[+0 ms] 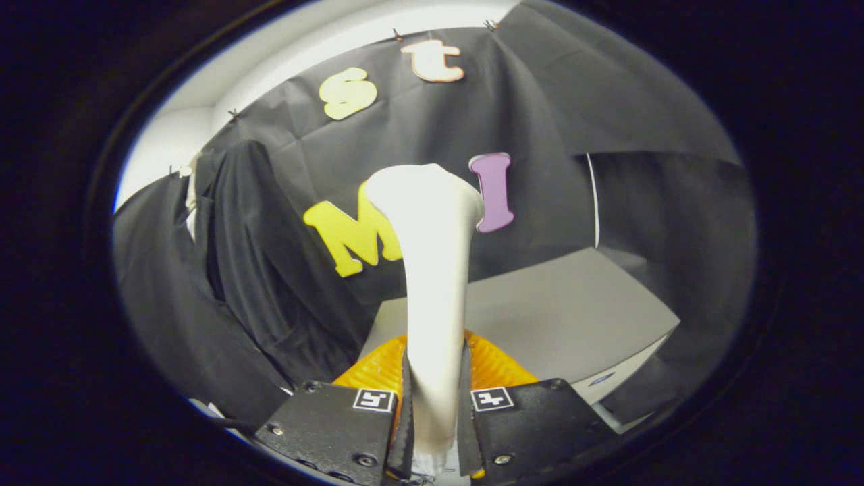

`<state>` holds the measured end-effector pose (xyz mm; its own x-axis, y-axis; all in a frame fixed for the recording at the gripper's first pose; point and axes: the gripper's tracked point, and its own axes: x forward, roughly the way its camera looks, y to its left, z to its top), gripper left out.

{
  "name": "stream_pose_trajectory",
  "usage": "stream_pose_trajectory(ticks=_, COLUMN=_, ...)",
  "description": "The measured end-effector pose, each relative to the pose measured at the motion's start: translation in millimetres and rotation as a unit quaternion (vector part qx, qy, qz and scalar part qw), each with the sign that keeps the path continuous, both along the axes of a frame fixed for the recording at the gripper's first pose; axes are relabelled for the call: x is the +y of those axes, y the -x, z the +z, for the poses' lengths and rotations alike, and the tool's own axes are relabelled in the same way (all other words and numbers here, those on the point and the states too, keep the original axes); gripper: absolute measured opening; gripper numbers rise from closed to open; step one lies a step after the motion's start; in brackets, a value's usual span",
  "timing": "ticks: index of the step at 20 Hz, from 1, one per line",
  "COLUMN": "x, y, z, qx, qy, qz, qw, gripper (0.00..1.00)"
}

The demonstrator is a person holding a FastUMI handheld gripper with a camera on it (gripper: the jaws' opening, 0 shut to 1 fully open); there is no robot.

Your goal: Iron the clothes twice with a garment steamer, once on the left side and once on the right side.

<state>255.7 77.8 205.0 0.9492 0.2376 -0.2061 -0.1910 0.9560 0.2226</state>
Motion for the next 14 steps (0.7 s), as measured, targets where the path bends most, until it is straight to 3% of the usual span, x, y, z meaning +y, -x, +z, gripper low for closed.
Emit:
stream_pose_trajectory(ticks=9, x=121, y=54, z=81, qx=-0.098, qy=0.045, qz=-0.017, qw=0.994, gripper=0.28)
stream_pose_trajectory(ticks=14, x=187, y=64, z=112, qx=-0.146, qy=0.081, qz=-0.034, qw=0.985, gripper=0.28)
